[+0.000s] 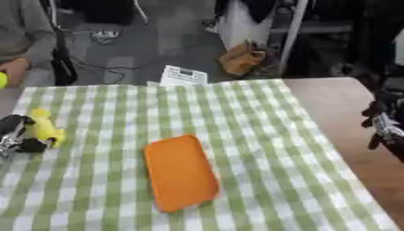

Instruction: Pick up objects on the table and place them in the box.

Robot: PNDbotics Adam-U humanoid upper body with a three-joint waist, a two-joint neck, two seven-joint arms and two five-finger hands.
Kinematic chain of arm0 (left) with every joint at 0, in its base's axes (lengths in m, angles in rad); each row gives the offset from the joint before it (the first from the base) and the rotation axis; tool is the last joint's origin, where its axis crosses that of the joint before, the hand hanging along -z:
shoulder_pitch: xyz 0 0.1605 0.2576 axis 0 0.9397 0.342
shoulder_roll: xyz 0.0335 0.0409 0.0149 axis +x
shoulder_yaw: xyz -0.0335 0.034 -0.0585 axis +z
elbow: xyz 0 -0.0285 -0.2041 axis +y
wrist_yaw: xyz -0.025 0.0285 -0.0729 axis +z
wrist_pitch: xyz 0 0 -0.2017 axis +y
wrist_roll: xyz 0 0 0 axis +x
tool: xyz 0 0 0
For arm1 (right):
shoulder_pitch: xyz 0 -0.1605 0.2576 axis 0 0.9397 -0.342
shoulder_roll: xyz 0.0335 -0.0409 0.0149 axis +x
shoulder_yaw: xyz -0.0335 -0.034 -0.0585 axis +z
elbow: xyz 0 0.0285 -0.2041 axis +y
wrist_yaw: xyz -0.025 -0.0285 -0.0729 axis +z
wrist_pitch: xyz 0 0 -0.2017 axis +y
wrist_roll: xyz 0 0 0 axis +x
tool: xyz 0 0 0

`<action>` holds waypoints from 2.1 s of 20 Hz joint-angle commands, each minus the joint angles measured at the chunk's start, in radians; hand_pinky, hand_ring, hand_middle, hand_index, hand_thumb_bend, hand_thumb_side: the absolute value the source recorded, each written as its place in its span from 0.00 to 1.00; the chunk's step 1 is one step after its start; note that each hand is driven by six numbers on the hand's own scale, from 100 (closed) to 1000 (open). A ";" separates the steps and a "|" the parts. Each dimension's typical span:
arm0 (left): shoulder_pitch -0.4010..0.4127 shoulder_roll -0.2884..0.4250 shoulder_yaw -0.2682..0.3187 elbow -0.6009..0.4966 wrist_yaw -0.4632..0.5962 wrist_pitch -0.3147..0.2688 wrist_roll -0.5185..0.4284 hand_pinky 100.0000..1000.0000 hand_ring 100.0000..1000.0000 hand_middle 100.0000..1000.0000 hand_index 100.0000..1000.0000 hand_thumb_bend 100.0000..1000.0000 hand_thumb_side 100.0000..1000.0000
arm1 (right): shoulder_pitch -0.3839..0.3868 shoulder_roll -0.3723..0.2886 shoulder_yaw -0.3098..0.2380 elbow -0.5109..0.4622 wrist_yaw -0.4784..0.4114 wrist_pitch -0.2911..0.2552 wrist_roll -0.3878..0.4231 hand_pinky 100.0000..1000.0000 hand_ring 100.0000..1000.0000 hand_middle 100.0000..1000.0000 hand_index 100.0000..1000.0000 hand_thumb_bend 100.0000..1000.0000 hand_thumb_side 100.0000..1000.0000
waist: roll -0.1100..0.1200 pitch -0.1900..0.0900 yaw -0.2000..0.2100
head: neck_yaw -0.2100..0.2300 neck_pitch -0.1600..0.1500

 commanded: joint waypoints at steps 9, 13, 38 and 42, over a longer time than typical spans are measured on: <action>-0.010 0.001 -0.001 -0.045 -0.061 0.073 -0.009 0.19 0.24 0.29 0.40 0.00 0.07 | -0.012 -0.014 -0.015 -0.021 0.005 0.000 -0.003 0.25 0.51 0.51 0.81 0.11 0.59 | 0.012 -0.001 0.000 | -0.004 -0.009; -0.017 0.003 0.000 -0.086 -0.070 0.103 0.134 0.12 0.11 0.16 0.25 0.00 0.19 | -0.009 -0.014 -0.015 -0.019 0.005 -0.001 -0.003 0.25 0.51 0.51 0.81 0.11 0.59 | 0.017 -0.011 0.002 | -0.006 -0.007; -0.056 0.050 -0.036 -0.439 -0.197 -0.010 -0.008 0.20 0.17 0.17 0.16 0.00 0.13 | 0.019 -0.019 -0.019 -0.007 0.007 -0.003 -0.004 0.26 0.51 0.51 0.81 0.11 0.59 | 0.032 -0.077 0.016 | -0.028 0.012; -0.055 0.054 -0.052 -0.499 -0.166 -0.035 -0.008 0.20 0.16 0.17 0.15 0.00 0.12 | 0.021 -0.018 -0.018 -0.005 0.007 -0.003 -0.003 0.26 0.51 0.51 0.81 0.11 0.59 | 0.032 -0.082 0.017 | -0.031 0.013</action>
